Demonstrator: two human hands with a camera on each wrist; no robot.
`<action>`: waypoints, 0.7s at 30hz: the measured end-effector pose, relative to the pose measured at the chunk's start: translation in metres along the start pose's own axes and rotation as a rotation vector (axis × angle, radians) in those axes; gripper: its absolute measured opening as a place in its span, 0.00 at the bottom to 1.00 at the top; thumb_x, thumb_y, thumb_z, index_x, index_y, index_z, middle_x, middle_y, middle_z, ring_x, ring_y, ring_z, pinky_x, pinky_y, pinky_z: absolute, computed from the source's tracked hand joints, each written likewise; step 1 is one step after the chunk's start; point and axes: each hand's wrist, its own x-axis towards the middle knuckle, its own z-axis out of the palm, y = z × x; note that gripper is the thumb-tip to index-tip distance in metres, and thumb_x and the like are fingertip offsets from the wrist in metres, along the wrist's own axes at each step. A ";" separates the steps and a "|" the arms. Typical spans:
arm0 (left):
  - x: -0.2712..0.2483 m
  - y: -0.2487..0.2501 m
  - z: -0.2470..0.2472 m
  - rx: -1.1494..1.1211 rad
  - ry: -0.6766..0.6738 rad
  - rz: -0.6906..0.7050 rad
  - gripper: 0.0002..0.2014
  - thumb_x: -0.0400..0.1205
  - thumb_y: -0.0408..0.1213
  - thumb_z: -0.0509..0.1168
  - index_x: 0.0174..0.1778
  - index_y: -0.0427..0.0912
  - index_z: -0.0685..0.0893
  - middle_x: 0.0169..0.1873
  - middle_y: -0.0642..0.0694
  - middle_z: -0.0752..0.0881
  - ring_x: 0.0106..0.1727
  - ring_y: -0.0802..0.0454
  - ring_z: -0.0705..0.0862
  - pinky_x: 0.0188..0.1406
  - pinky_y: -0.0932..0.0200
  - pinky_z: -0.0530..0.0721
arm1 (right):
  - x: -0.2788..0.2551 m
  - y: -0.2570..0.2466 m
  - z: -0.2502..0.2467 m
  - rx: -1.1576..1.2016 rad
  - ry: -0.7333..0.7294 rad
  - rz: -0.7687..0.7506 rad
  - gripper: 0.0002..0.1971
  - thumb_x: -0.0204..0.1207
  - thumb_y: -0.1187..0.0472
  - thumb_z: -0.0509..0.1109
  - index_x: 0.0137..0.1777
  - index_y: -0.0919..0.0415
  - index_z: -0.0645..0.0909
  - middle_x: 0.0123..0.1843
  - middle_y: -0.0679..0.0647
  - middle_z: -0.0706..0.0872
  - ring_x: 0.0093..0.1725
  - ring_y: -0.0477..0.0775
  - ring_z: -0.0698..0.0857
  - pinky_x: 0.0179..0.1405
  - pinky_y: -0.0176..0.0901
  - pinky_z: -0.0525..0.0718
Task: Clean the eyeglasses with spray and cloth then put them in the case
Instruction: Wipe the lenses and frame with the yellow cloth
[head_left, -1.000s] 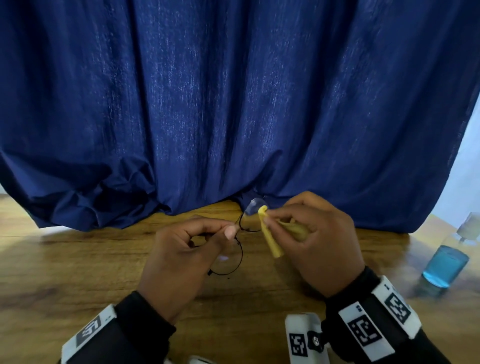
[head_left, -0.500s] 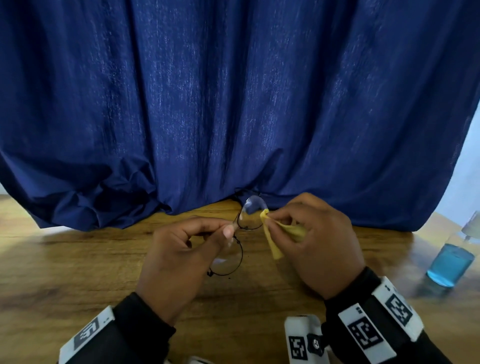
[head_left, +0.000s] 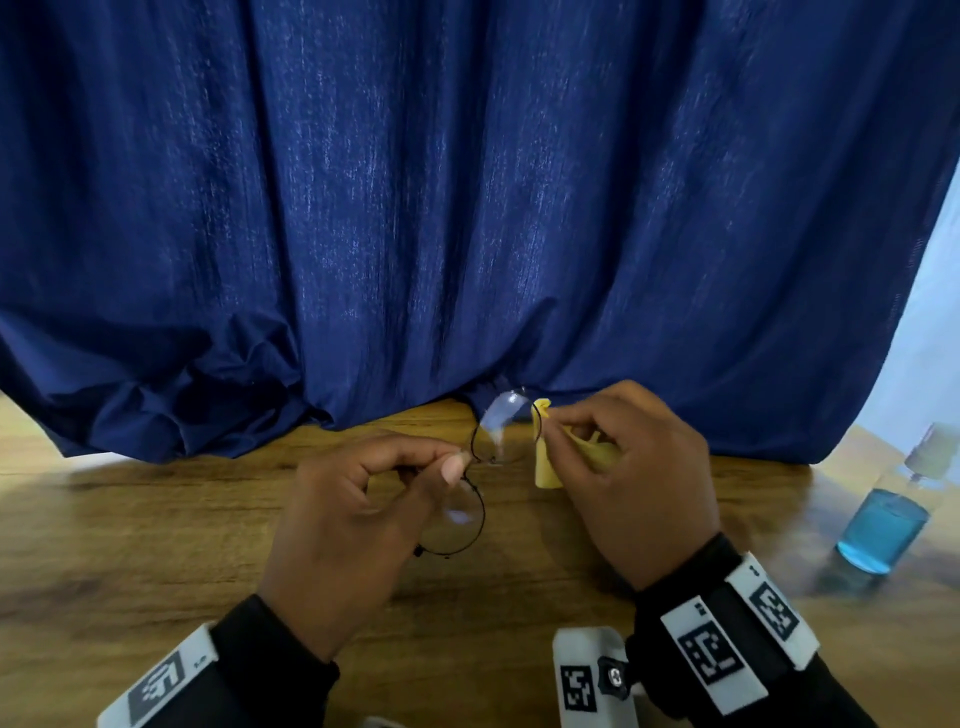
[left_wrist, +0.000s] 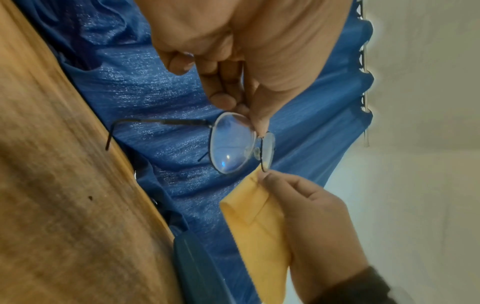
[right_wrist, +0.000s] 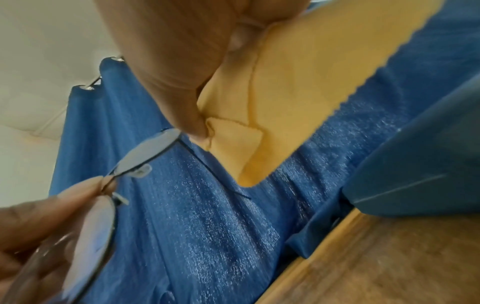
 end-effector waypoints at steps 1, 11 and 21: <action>-0.001 0.002 0.002 0.000 0.004 0.006 0.03 0.75 0.39 0.76 0.41 0.50 0.95 0.37 0.53 0.94 0.27 0.72 0.83 0.29 0.82 0.76 | 0.001 -0.001 -0.002 0.003 0.062 0.023 0.05 0.76 0.53 0.77 0.40 0.50 0.87 0.40 0.42 0.83 0.36 0.39 0.81 0.34 0.35 0.82; -0.005 0.007 0.004 -0.027 -0.020 0.010 0.04 0.78 0.32 0.75 0.41 0.44 0.95 0.34 0.48 0.91 0.21 0.73 0.78 0.19 0.82 0.72 | -0.009 -0.024 0.004 0.131 -0.110 -0.222 0.05 0.77 0.53 0.78 0.49 0.52 0.92 0.43 0.43 0.86 0.39 0.41 0.84 0.33 0.39 0.85; 0.000 -0.006 0.001 0.033 0.001 0.007 0.03 0.76 0.43 0.77 0.41 0.57 0.94 0.37 0.60 0.93 0.40 0.64 0.89 0.42 0.78 0.80 | -0.004 -0.013 0.003 0.070 -0.102 -0.141 0.06 0.78 0.49 0.73 0.46 0.48 0.90 0.41 0.41 0.84 0.38 0.39 0.81 0.35 0.31 0.80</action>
